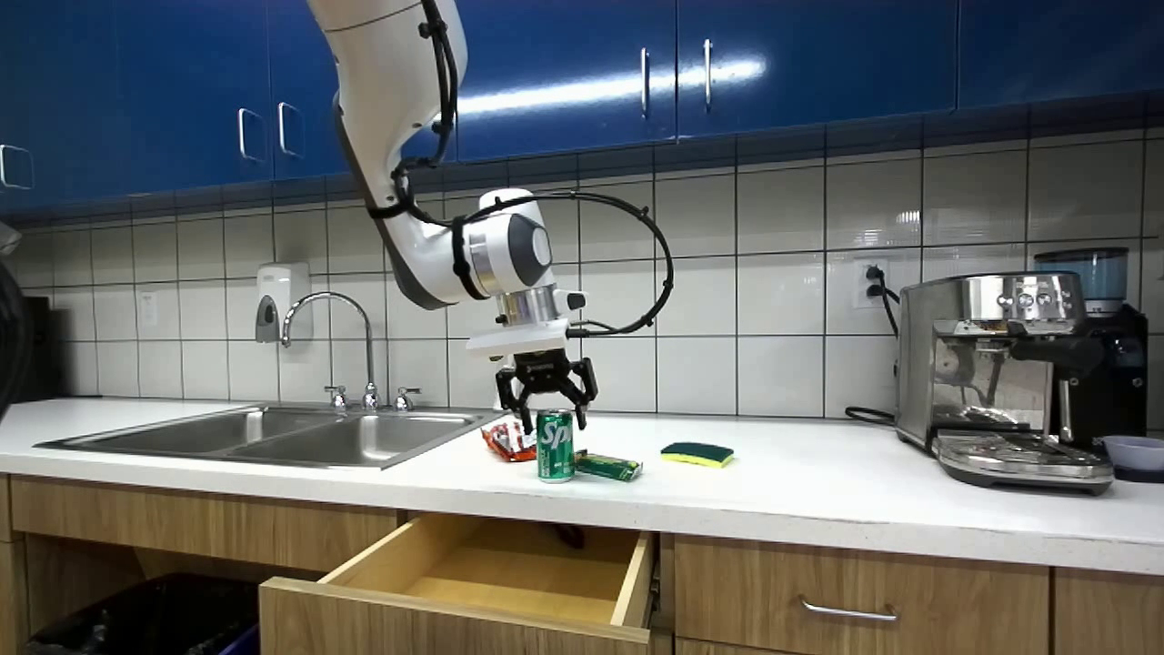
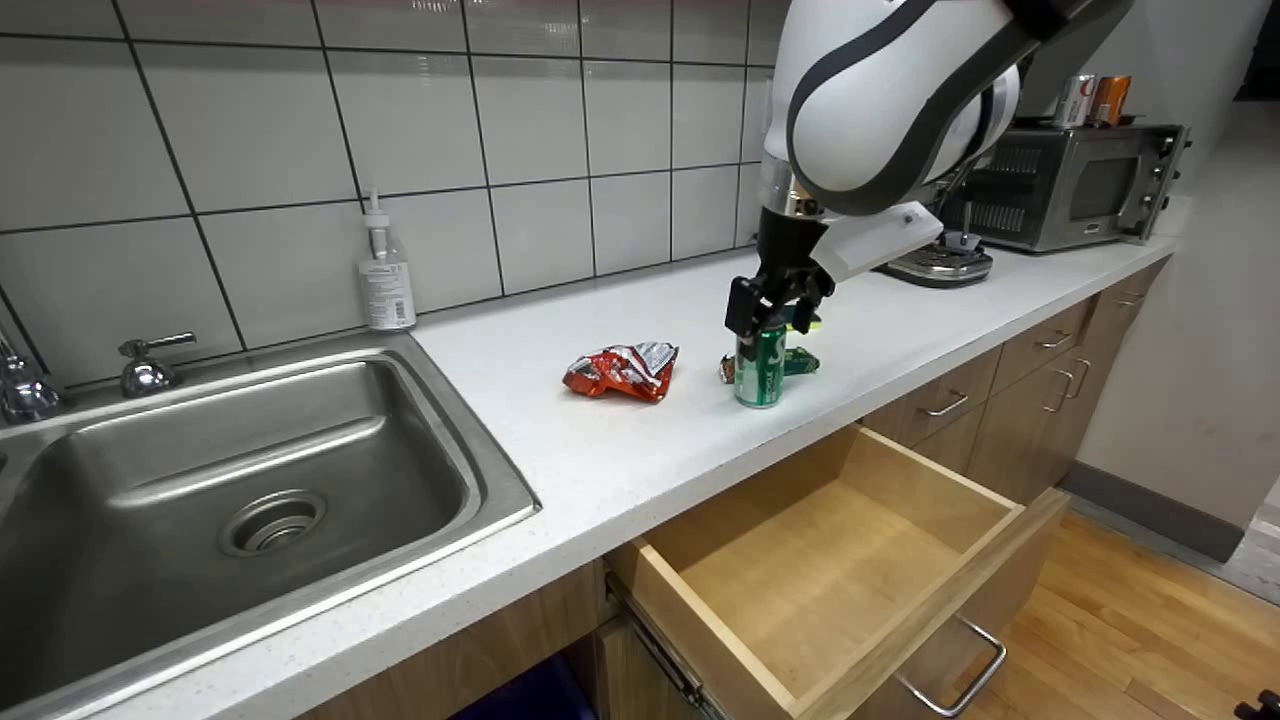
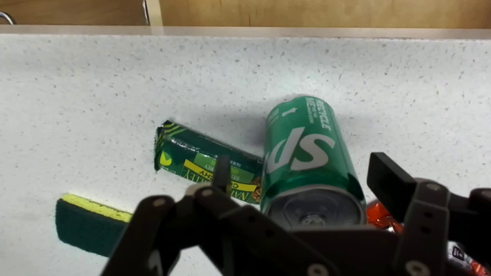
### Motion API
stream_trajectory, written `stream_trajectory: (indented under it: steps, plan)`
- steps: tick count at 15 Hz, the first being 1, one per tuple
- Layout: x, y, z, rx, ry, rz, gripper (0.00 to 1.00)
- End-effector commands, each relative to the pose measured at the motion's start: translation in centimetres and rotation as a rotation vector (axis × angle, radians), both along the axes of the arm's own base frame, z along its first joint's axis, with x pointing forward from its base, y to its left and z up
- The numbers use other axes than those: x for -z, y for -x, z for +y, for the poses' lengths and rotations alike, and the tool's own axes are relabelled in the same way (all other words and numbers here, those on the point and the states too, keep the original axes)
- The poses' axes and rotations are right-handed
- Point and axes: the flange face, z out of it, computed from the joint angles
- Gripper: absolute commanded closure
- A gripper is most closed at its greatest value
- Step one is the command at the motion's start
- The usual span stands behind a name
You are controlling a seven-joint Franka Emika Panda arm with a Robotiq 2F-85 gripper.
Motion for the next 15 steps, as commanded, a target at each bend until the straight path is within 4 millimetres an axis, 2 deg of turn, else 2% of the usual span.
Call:
stream_trajectory:
  steps: [1, 4, 15]
  plan:
    - [-0.12, -0.94, 0.18, -0.019, 0.004, 0.018, 0.4]
    - [0.1, -1.05, 0.38, -0.021, 0.003, 0.022, 0.62]
    - [-0.37, -0.65, 0.53, -0.033, 0.01, 0.013, 0.63]
